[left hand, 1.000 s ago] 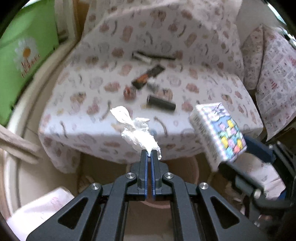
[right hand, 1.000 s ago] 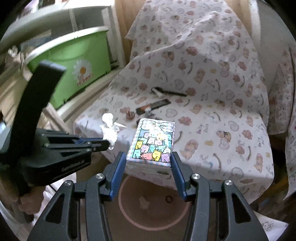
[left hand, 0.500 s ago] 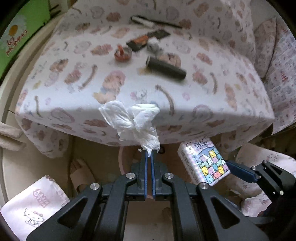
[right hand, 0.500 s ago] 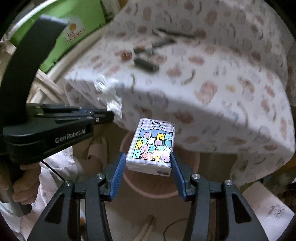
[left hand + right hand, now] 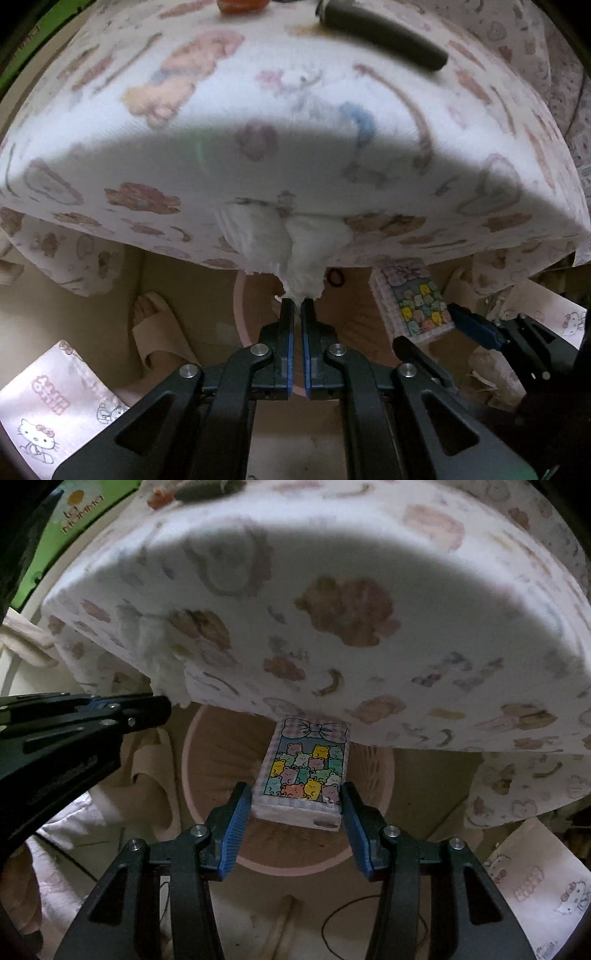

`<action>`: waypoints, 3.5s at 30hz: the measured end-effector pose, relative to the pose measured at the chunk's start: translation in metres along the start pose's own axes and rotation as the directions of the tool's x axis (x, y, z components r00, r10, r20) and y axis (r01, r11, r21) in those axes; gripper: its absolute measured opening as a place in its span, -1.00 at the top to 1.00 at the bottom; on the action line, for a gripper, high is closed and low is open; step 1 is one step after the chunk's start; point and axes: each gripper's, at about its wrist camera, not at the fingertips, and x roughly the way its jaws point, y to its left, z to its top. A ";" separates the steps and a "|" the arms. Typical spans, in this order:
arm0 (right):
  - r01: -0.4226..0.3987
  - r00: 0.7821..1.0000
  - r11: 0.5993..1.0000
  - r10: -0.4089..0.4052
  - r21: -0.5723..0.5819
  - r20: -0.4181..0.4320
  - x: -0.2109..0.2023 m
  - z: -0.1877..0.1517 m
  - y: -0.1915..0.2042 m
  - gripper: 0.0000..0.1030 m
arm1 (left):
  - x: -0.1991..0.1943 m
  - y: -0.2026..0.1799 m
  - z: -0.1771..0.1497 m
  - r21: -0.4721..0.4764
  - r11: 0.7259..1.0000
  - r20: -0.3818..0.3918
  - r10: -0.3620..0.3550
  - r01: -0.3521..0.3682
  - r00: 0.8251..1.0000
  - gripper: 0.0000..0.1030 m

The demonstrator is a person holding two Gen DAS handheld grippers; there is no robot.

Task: Collect trash
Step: 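Open the left tool to drop the tissue while the right tool releases the box, then raise both tools back toward the lipstick and black cylinder on the chair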

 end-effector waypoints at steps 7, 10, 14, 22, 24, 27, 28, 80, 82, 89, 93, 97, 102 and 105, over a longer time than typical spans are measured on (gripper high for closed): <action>0.027 0.999 1.000 -0.026 0.015 -0.036 0.020 0.000 -0.005 -0.02 | 0.011 0.000 0.000 0.008 0.999 -0.024 0.037 -0.037 0.999 0.83; 0.022 0.999 0.999 -0.021 0.031 -0.045 0.024 0.001 -0.009 -0.05 | 0.011 0.000 0.000 0.005 0.999 -0.030 0.034 -0.034 0.999 0.58; 0.020 0.999 0.999 -0.018 0.042 -0.046 0.021 0.002 -0.011 -0.12 | 0.010 0.003 0.001 -0.009 0.999 -0.031 0.039 -0.039 0.999 0.15; 0.024 1.000 0.998 -0.023 0.053 -0.019 0.011 0.009 -0.016 -0.22 | -0.003 0.011 0.002 -0.024 0.999 -0.001 0.047 -0.047 0.999 0.05; 0.023 1.000 0.998 -0.023 0.060 -0.002 0.004 0.010 -0.018 -0.22 | -0.010 0.012 0.002 -0.022 0.999 0.019 0.051 -0.050 0.999 0.05; 0.030 0.999 0.998 -0.032 0.061 0.038 -0.011 0.011 -0.019 -0.22 | -0.027 0.012 0.003 -0.012 0.997 0.069 0.071 -0.071 0.995 0.04; 0.030 0.998 0.998 -0.033 0.058 0.057 -0.018 0.012 -0.018 -0.22 | -0.034 0.012 0.003 -0.010 0.997 0.091 0.077 -0.077 0.993 0.04; 0.142 0.877 0.990 -0.119 -0.014 0.465 -0.158 0.082 -0.045 -0.30 | -0.173 0.082 0.091 -0.117 0.986 0.455 0.158 -0.117 0.876 -0.79; 0.119 0.891 0.993 -0.099 -0.019 0.444 -0.150 0.084 -0.047 -0.30 | -0.169 0.079 0.094 -0.108 0.985 0.438 0.166 -0.132 0.884 -0.79; 0.117 0.889 0.992 -0.082 -0.050 0.451 -0.138 0.091 -0.040 -0.30 | -0.147 0.068 0.102 -0.059 0.996 0.366 0.082 -0.065 0.927 -0.74; 0.086 0.894 0.995 -0.054 -0.052 0.446 -0.133 0.095 -0.036 -0.30 | -0.129 0.060 0.109 -0.052 0.992 0.316 0.128 -0.117 0.940 -0.70; 0.104 0.885 0.994 -0.075 -0.039 0.460 -0.133 0.097 -0.034 -0.30 | -0.115 0.058 0.115 -0.041 0.999 0.249 0.029 -0.019 0.968 -0.64; 0.096 0.893 0.995 -0.071 -0.032 0.444 -0.131 0.101 -0.037 -0.30 | -0.112 0.048 0.114 -0.024 0.999 0.239 -0.033 0.040 0.970 -0.37; 0.068 0.910 0.997 -0.051 -0.027 0.411 -0.124 0.103 -0.041 -0.30 | -0.107 0.040 0.115 -0.014 0.999 0.221 -0.045 0.049 0.974 -0.13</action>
